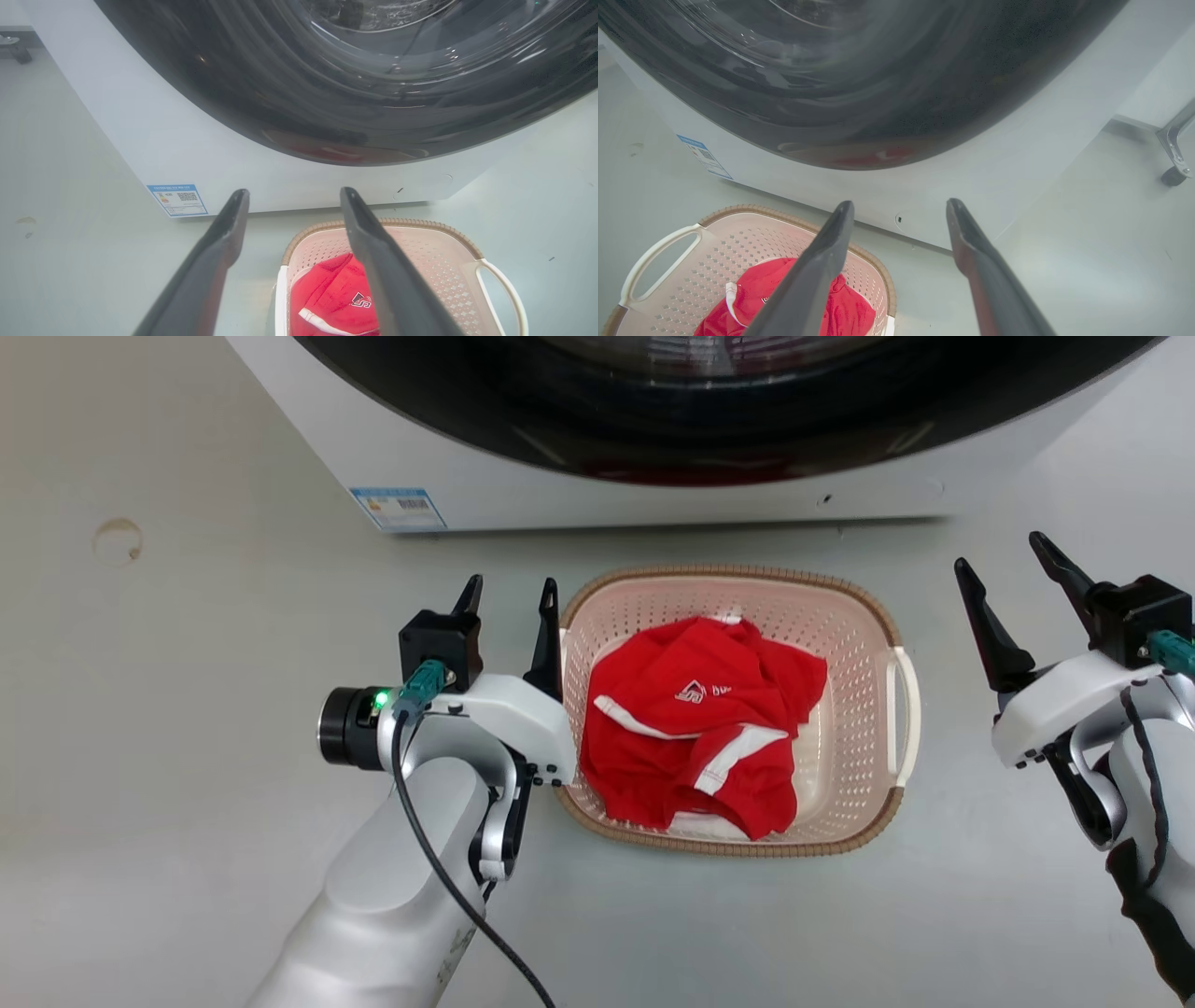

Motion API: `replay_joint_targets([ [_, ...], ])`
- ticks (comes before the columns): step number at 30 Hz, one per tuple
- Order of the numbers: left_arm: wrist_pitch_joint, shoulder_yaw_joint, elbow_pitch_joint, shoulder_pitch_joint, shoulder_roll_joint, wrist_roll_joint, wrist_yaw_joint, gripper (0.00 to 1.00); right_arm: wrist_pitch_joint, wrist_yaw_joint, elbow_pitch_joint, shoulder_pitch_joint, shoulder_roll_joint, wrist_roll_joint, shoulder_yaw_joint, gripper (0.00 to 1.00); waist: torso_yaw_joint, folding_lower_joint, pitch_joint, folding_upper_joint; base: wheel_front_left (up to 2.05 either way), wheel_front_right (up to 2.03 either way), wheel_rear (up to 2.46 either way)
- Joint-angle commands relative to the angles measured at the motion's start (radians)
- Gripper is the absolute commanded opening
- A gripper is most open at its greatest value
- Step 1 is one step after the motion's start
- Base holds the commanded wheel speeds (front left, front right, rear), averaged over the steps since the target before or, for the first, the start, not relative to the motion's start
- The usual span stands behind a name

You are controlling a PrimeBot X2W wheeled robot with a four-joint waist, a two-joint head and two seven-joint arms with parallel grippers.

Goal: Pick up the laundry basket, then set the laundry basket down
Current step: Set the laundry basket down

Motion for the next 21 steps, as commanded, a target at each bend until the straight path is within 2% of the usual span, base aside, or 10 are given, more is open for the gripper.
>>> replay_joint_targets([
  [1, -0.01, 0.046, -0.034, 0.033, 0.019, 0.024, -0.009, 1.0, -0.004, 0.004, -0.04, 0.043, -0.009, -0.015, -0.005, 1.0, 0.004, 0.0, -0.11, 0.0, 0.0, 0.0, 0.0],
  [4, -0.01, 0.126, -0.075, 0.111, 0.019, 0.076, -0.037, 1.0, -0.004, 0.004, -0.106, 0.115, -0.024, -0.045, -0.061, 1.0, 0.015, 0.0, -0.201, 0.0, 0.0, 0.0, 0.0],
  [6, -0.01, 0.147, -0.085, 0.132, 0.02, 0.087, -0.047, 1.0, -0.004, 0.004, -0.122, 0.134, -0.028, -0.052, -0.074, 1.0, 0.017, 0.0, -0.223, 0.0, 0.0, 0.0, 0.0],
  [13, -0.01, 0.281, -0.149, 0.296, 0.054, 0.147, -0.1, 1.0, -0.004, 0.004, -0.231, 0.271, -0.047, -0.095, -0.143, 1.0, 0.017, 0.0, -0.368, 0.0, 0.0, 0.0, 0.0],
  [21, -0.01, 0.372, -0.213, 0.462, 0.111, 0.182, -0.146, 1.0, -0.004, 0.004, -0.284, 0.391, -0.046, -0.118, -0.193, 1.0, 0.001, 0.0, -0.519, 0.0, 0.0, 0.0, 0.0],
])
